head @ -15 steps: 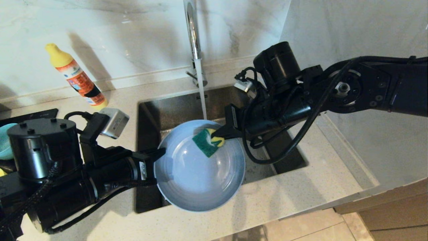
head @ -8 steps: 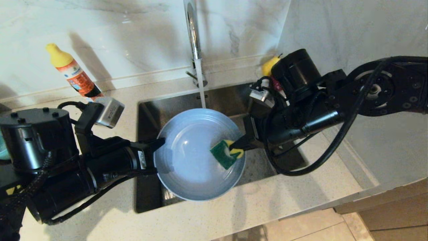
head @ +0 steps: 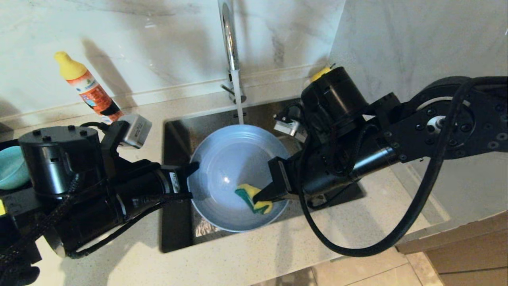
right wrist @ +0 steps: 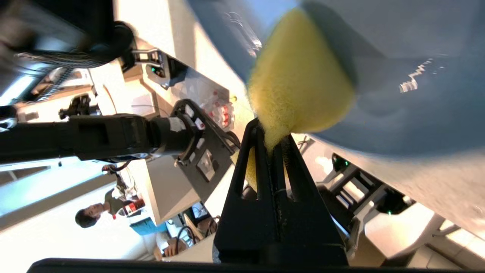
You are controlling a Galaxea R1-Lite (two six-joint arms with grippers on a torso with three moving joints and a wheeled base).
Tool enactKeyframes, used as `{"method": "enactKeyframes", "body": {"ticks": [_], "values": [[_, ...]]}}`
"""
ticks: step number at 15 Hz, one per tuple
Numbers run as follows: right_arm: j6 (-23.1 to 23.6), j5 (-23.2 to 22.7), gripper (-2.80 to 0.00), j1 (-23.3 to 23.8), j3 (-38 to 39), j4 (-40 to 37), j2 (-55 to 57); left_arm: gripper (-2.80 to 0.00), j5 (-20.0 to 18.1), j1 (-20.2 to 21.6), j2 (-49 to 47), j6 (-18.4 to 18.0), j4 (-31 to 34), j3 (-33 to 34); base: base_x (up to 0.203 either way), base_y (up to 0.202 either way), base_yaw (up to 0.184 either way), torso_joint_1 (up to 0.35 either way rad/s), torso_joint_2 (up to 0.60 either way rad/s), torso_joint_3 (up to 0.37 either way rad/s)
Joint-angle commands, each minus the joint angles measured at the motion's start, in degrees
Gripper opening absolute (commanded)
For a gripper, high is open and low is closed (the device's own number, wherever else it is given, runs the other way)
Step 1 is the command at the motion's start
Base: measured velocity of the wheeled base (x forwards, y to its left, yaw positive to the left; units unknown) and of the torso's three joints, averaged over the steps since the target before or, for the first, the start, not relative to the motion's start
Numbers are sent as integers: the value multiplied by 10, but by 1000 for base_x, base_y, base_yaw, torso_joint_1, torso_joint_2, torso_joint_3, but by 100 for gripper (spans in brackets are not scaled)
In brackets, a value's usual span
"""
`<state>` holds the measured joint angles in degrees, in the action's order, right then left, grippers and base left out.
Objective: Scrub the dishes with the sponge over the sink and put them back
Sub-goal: Wipe the plate, then rinse the plate
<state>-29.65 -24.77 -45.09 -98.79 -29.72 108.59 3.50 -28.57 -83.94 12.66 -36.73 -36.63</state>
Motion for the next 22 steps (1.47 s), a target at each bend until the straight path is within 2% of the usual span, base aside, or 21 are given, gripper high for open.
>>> {"method": "enactKeyframes", "body": {"ticks": [1, 7, 12, 16, 18, 20, 22], "values": [[-4, -1, -280, -5, -17, 8, 10, -280, 0, 0, -18, 7, -2, 6, 0, 0, 0, 0, 0, 0], [-5, -3, -280, 19, -23, 8, -79, -280, 1, 39, -85, 100, -1, -13, 0, 0, 0, 0, 0, 0], [-6, -6, -280, 74, 4, 5, -169, -280, 2, 70, -175, 158, 18, -87, 0, 0, 0, 0, 0, 0], [-3, -16, -280, 113, 68, 8, -218, -280, 1, 90, -257, 204, 52, -196, 0, 0, 0, 0, 0, 0], [3, -37, -280, 137, 104, 10, -239, -280, -3, 95, -282, 229, 94, -263, 0, 0, 0, 0, 0, 0], [15, -42, -280, 149, 125, 10, -250, -280, -5, 96, -303, 257, 136, -328, 0, 0, 0, 0, 0, 0], [17, -44, -280, 153, 149, 10, -260, -280, -9, 96, -320, 269, 182, -380, 0, 0, 0, 0, 0, 0]]}}
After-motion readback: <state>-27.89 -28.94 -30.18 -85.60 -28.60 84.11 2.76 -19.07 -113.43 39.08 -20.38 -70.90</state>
